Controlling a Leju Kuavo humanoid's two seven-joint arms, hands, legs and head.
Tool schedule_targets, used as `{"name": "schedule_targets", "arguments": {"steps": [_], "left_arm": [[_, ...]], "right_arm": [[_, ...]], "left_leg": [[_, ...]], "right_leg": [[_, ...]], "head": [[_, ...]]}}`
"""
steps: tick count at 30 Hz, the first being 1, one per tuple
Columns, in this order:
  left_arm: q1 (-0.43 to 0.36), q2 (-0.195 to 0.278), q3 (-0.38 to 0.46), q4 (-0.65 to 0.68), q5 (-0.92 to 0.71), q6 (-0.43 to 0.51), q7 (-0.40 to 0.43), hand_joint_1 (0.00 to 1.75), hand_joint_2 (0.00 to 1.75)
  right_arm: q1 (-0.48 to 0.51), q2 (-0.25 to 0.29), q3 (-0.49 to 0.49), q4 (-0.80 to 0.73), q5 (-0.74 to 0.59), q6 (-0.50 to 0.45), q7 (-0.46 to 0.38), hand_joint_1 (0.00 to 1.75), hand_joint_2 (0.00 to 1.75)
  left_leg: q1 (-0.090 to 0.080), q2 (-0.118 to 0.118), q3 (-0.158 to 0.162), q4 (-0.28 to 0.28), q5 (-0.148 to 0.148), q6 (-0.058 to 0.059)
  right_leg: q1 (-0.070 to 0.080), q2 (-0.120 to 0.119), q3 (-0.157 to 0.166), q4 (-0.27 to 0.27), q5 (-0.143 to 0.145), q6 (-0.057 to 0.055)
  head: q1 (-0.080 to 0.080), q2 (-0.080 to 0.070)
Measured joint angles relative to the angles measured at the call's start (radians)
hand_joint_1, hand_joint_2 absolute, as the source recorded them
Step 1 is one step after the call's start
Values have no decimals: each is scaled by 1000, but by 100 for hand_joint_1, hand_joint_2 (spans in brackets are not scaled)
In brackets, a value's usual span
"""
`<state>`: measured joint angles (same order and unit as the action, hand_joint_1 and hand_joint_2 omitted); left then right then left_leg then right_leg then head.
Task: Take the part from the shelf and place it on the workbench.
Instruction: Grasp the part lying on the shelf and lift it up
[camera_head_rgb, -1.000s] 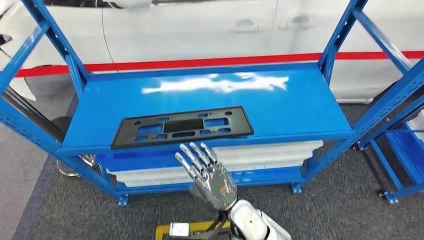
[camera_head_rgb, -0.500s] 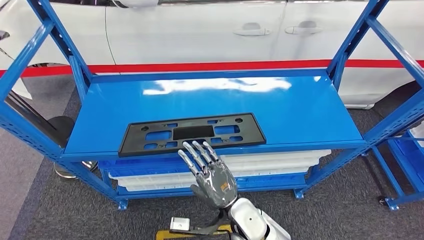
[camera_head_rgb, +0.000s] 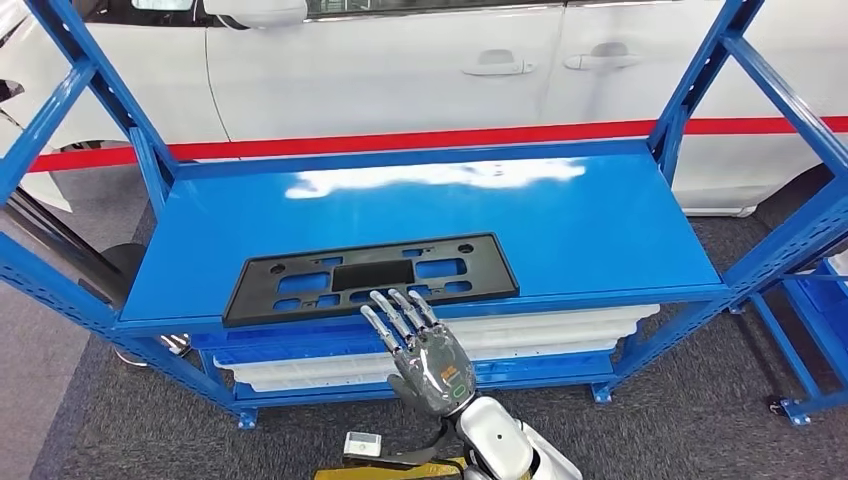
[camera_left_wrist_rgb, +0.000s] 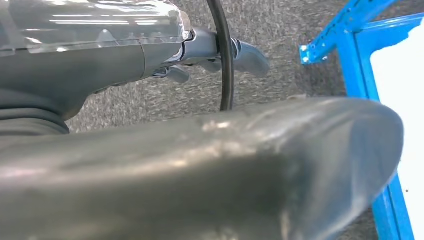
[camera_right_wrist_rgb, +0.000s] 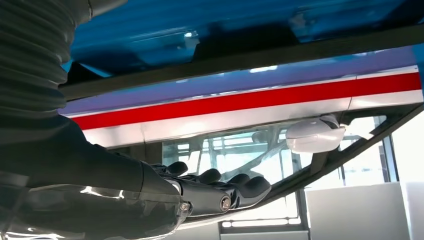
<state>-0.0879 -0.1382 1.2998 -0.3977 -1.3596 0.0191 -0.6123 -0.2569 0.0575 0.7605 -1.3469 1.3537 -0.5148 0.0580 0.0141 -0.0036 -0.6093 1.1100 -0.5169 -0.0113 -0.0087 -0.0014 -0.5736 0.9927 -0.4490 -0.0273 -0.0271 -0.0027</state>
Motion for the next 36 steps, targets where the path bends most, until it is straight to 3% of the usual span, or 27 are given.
{"name": "schedule_targets", "arguments": {"steps": [2, 3, 4, 5, 7, 9, 12, 14, 17, 18, 19, 20, 22, 24, 26, 29, 31, 33, 34, 35, 36], "left_arm": [[-2, 2, -6, 2, 1, 0, 2, 0, 0], [-2, 3, -7, 2, 1, 0, 3, 0, 0], [-2, 4, -8, 2, 1, 0, 4, 0, 0], [-3, 4, -10, 2, 1, 0, 5, 0, 0], [-5, 6, -13, 3, 2, -3, 7, 0, 0], [-10, 6, -19, 5, 4, -8, 7, 0, 0], [-14, 6, -29, 10, 5, -14, 8, 0, 0], [-17, 6, -34, 13, 5, -15, 8, 0, 0], [-22, 6, -41, 19, 5, -15, 10, 0, 0], [-22, 6, -44, 21, 6, -15, 11, 0, 0], [-23, 6, -47, 22, 7, -14, 13, 0, 0], [-23, 6, -50, 23, 8, -14, 14, 0, 0], [-23, 6, -55, 26, 12, -13, 16, 0, 0], [-25, 6, -58, 29, 18, -12, 17, 0, 0], [-26, 6, -59, 32, 23, -11, 17, 0, 0], [-26, 7, -60, 35, 28, -10, 17, 0, 0], [-26, 8, -61, 38, 29, -10, 17, 0, 0], [-23, 10, -63, 41, 31, -9, 18, 0, 0], [-21, 11, -64, 43, 32, -8, 18, 0, 0], [-20, 12, -67, 45, 34, -7, 19, 0, 0], [-19, 13, -69, 46, 36, -6, 19, 0, 0]], "right_arm": [[-7, 6, -1, 25, 3, 12, 6, 0, 175], [-9, 8, -2, 38, 3, 14, 8, 0, 175], [-10, 9, -3, 50, 4, 15, 11, 0, 175], [-11, 11, -4, 60, 3, 15, 13, 0, 175], [-18, 20, -8, 79, -1, 14, 16, 0, 175], [-29, 32, -16, 99, -10, 12, 17, 0, 175], [-46, 47, -26, 127, -18, 10, 17, 0, 175], [-59, 56, -31, 143, -21, 11, 17, 0, 175], [-76, 65, -36, 167, -27, 13, 17, 0, 175], [-78, 66, -37, 175, -30, 14, 16, 0, 175], [-78, 67, -38, 183, -34, 14, 15, 0, 175], [-79, 68, -40, 190, -38, 15, 14, 0, 175], [-83, 73, -45, 199, -44, 14, 12, 0, 175], [-90, 78, -48, 206, -49, 13, 10, 0, 175], [-94, 81, -51, 214, -54, 12, 9, 0, 175], [-95, 85, -55, 222, -60, 8, 7, 0, 175], [-96, 89, -57, 228, -62, 1, 4, 0, 175], [-96, 90, -59, 237, -64, -7, 2, 0, 175], [-95, 91, -61, 242, -66, -10, 1, 0, 175], [-95, 91, -62, 247, -67, -13, 0, 0, 175], [-95, 91, -64, 250, -68, -14, 0, 0, 175]], "left_leg": [[1, 0, -63, 130, -58, -7], [3, 0, -87, 174, -68, -10], [4, 0, -94, 184, -59, -13], [6, 0, -81, 152, -31, -15], [10, 1, -18, 18, 36, -16], [8, -2, 23, -68, 61, -7], [5, -4, 25, -80, 61, 13], [8, -3, 27, -84, 63, 26], [8, -1, 28, -86, 62, 37], [7, -2, 29, -86, 61, 38], [7, -2, 30, -86, 60, 38], [7, -4, 33, -86, 58, 37], [6, -5, 42, -86, 52, 34], [3, -6, 47, -86, 46, 25], [2, -5, 48, -89, 44, 14], [5, -3, 46, -70, 25, -2], [6, -2, 4, 25, -24, -8], [7, -2, -65, 150, -67, -14], [7, -2, -86, 178, -65, -16], [7, -2, -88, 169, -43, -16], [7, -1, -72, 121, -5, -15]], "right_leg": [[1, -1, 1, 0, -1, -4], [1, -1, 1, 1, -2, -4], [1, 0, 1, 3, -4, -3], [0, 1, 2, 6, -6, -2], [0, 3, 3, 16, -15, 6], [3, 5, 0, 27, -22, 17], [4, 6, -2, 29, -25, 31], [1, 5, -17, 64, -49, 41], [-2, 4, -105, 238, -131, 50], [-2, 4, -133, 287, -143, 51], [-3, 4, -148, 306, -138, 50], [-3, 4, -143, 285, -113, 48], [0, 4, -88, 159, -38, 37], [5, 4, -40, 53, 0, 26], [11, 5, -32, 32, -2, 20], [4, 6, -18, 14, 1, 6], [2, 3, -6, 6, -1, -4], [4, 2, -1, 7, -7, -9], [5, 3, 2, 8, -10, -9], [5, 4, 5, 9, -14, -9], [5, 5, 10, 11, -19, -7]], "head": [[0, 0], [0, 0], [0, 0], [0, 0], [0, 0], [0, 0], [0, 0], [0, 0], [0, 0], [0, 0], [0, 0], [0, 0], [0, 0], [0, 0], [0, 0], [0, 0], [0, 0], [0, 0], [0, 0], [0, 0], [0, 0]]}}
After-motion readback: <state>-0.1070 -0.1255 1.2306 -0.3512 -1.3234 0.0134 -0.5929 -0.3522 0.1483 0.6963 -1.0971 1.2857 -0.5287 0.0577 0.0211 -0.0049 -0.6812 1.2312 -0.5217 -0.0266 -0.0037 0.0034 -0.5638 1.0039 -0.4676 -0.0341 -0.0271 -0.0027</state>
